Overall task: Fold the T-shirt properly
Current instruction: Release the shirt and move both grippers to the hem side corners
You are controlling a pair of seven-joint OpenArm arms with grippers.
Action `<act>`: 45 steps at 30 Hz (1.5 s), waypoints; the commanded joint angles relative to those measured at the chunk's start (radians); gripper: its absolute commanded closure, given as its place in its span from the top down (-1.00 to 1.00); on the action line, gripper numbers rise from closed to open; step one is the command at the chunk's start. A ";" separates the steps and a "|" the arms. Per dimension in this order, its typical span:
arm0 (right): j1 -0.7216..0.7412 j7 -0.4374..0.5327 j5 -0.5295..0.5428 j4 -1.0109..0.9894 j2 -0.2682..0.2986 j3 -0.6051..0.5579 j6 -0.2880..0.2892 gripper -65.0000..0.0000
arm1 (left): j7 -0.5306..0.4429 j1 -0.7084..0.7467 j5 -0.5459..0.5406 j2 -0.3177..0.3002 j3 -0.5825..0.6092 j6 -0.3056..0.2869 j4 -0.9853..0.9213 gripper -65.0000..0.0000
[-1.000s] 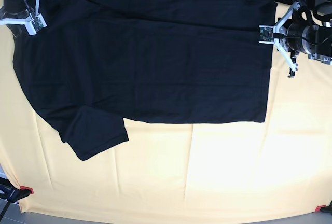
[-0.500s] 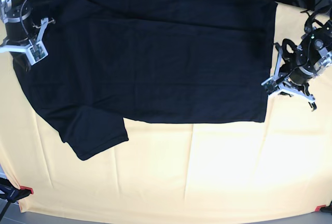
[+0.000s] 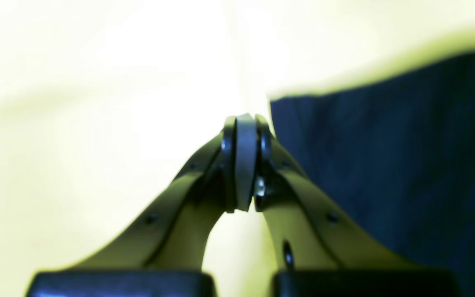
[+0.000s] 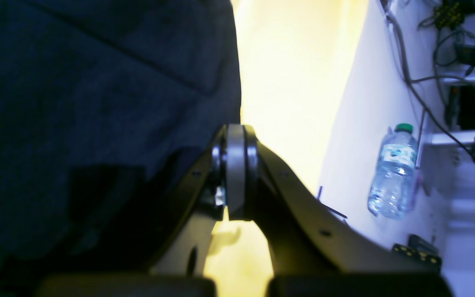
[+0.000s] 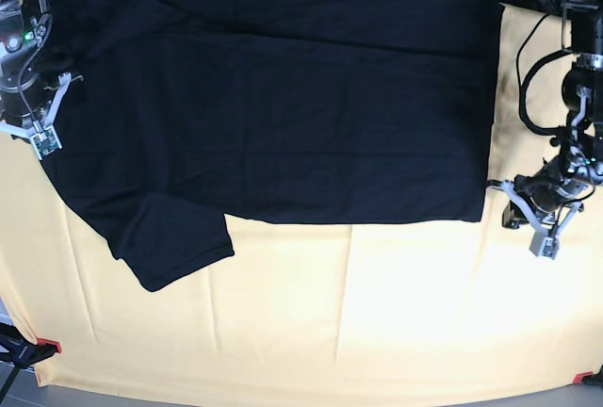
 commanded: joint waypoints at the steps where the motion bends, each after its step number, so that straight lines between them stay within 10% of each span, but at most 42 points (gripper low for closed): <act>1: 0.011 0.018 -0.002 0.011 0.020 0.011 -0.002 -1.00 | -0.015 -0.045 -0.041 -0.007 -0.045 -0.018 -0.034 -1.00; 4: 0.017 0.019 0.004 0.010 0.019 0.011 -0.002 -1.00 | 0.000 -0.107 -0.124 0.013 -0.077 -0.080 -0.167 -1.00; 8: 0.027 0.018 0.023 0.010 0.019 0.011 0.005 -1.00 | 0.000 -0.152 -0.167 0.029 -0.046 -0.169 -0.278 -0.01; 10: 0.027 0.018 0.029 0.010 0.019 0.011 0.021 -1.00 | 0.001 -0.164 -0.178 0.031 -0.012 -0.167 -0.312 0.13; 33: 0.027 0.015 0.029 0.010 0.011 0.011 0.020 -1.00 | 0.223 -0.164 -0.352 0.106 0.090 -0.250 -0.343 0.11; 39: 0.027 0.019 0.029 0.010 0.011 0.011 0.020 -1.00 | 0.221 -0.191 -0.319 0.098 0.087 -0.245 -0.344 -1.00; 45: 0.064 0.018 0.022 0.010 0.011 0.011 -0.021 -1.00 | 0.217 -0.242 -0.272 0.098 0.087 -0.215 -0.344 -1.00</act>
